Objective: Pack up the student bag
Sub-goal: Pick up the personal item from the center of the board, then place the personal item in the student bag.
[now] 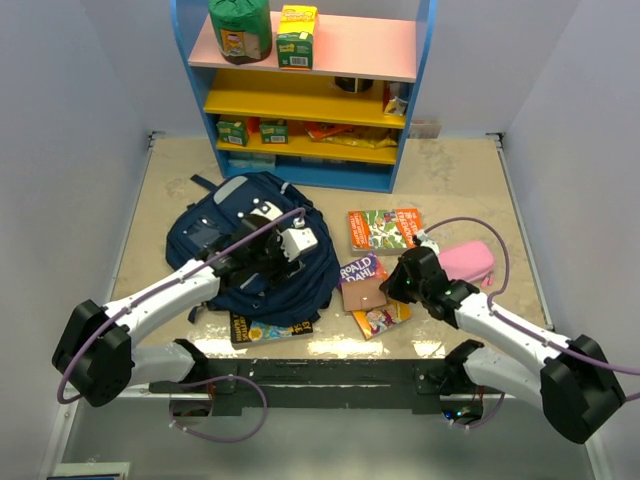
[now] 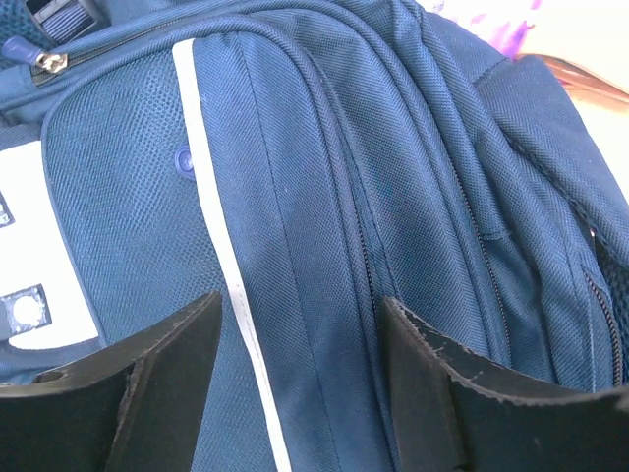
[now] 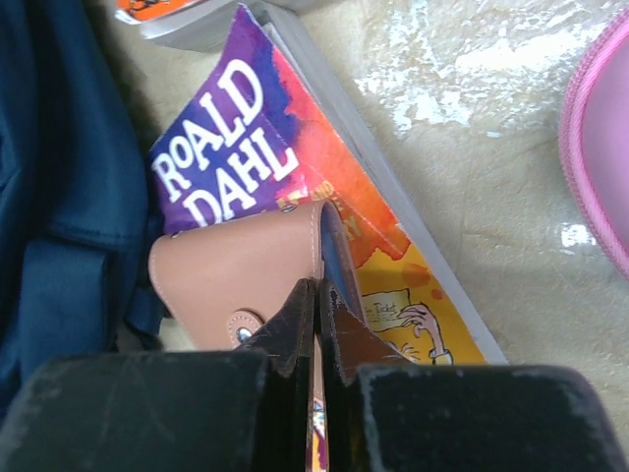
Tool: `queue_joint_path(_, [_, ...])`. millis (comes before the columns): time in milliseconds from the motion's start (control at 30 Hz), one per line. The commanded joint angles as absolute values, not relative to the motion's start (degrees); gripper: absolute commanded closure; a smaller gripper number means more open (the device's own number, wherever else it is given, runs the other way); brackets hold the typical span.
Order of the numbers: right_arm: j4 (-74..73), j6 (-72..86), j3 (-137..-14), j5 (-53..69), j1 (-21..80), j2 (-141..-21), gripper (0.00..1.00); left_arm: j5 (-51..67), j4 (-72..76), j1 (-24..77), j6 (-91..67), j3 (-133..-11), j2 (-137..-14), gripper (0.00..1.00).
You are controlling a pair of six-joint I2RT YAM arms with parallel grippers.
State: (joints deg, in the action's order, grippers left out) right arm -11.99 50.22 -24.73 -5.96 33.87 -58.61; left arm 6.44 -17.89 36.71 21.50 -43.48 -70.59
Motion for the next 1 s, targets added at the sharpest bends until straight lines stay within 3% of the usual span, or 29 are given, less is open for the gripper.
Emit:
queue_joint_path(0, [-12.04, 51.50, -24.69, -4.04, 34.37, -55.03, 1.00, 2.11, -17.84, 35.86, 19.60, -45.43, -69.43, 0.33])
queue_joint_path(67, [-12.57, 51.42, -25.40, -3.69, 34.45, -52.84, 1.00, 2.81, -19.16, 35.86, 19.60, -46.49, -69.52, 0.35])
queue_joint_path(167, [-14.50, 51.24, -27.50, -3.78, 34.63, -50.98, 1.00, 4.56, -21.26, 35.77, 19.07, -48.95, -69.61, 0.44])
queue_joint_path(300, [-18.09, 50.80, -32.32, -3.78, 34.54, -48.35, 1.00, 7.64, -23.11, 35.16, 16.88, -51.76, -69.79, 0.81])
queue_joint_path(400, [-20.91, 49.84, -37.50, -3.60, 34.54, -47.29, 1.00, 9.40, -24.34, 34.37, 16.26, -53.08, -70.22, 1.00])
queue_joint_path(633, [-23.21, 49.74, -46.93, -1.24, 34.54, -46.23, 1.00, 8.53, -23.82, 34.01, 16.08, -53.70, -70.23, 1.00])
queue_joint_path(967, [-5.74, 55.54, -47.90, 5.80, 35.86, -54.47, 1.00, 11.41, -19.16, 31.91, 9.24, -54.05, -65.83, 1.00])
